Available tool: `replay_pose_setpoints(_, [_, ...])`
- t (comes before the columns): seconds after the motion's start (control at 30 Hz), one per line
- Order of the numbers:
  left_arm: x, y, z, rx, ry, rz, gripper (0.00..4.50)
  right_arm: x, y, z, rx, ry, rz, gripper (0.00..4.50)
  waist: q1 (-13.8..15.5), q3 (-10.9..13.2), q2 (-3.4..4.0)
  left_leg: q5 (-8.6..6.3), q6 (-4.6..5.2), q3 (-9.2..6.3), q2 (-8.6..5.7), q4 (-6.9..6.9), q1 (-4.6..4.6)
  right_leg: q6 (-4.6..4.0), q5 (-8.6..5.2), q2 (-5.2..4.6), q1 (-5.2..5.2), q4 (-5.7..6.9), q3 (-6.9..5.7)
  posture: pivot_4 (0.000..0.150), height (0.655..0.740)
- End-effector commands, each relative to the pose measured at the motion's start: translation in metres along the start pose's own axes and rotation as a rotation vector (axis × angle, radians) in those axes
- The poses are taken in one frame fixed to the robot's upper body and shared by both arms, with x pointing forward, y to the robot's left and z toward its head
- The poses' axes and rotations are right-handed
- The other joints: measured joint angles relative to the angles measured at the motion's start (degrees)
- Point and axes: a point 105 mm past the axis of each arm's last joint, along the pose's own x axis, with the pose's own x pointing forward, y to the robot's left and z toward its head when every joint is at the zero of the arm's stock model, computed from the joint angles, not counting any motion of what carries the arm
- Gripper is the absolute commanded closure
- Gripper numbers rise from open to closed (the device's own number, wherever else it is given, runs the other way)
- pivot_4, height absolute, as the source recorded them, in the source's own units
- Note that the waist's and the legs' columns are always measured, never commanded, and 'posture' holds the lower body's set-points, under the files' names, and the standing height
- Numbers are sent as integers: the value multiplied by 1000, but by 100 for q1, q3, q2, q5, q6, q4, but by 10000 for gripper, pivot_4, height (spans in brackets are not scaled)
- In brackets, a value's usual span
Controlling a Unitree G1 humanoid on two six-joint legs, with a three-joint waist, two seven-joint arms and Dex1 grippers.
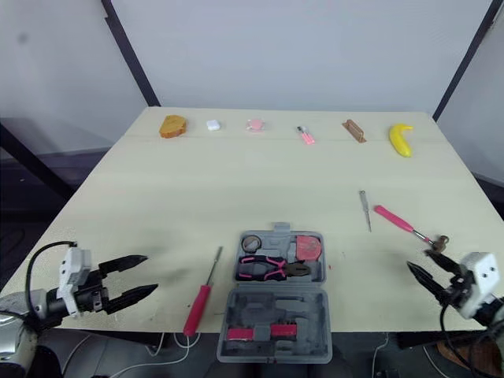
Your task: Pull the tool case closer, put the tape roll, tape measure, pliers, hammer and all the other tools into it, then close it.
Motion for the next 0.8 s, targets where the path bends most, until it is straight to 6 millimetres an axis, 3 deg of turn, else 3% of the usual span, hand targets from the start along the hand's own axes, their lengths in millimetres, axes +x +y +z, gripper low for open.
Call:
replay_pose_setpoints(0.03, [-22, 9, -1, -4, 3, 97, 0, -33, -23, 1, 7, -16, -125, 690, 2, 0, 0, 0, 0, 1, 0, -1, 0, 0, 0, -2, 0, 0, 0, 1500, 7400])
replay_pose_setpoints(0.2, [-37, 8, -12, -16, 16, 160, 0, -72, -41, -17, 52, 37, -243, 690, -3, -2, -1, 0, 0, 5, 2, -11, 6, 0, 0, -9, 0, -6, 5, 1500, 7400])
replay_pose_setpoints(0.3, [-34, 6, -12, 13, 28, 149, 0, -73, -36, -21, 92, 53, -203, 690, -4, -3, 2, 0, 0, 7, 5, -13, 19, -3, -2, -11, 3, -6, 16, 1500, 7400])
replay_pose_setpoints(0.5, [-10, 1, -5, 74, 69, 49, 0, -44, -6, -21, 69, 120, 12, 690, -1, -4, 3, 0, 0, 10, 7, -20, 25, 0, 0, -10, 4, -8, 25, 1500, 7400])
replay_pose_setpoints(0.8, [60, -20, 19, 235, 63, -213, 0, 26, 49, -5, -80, 153, 331, 690, 8, -4, 3, 0, 0, 9, -5, -20, 21, 3, 2, -4, 4, -8, 27, 1500, 7400])
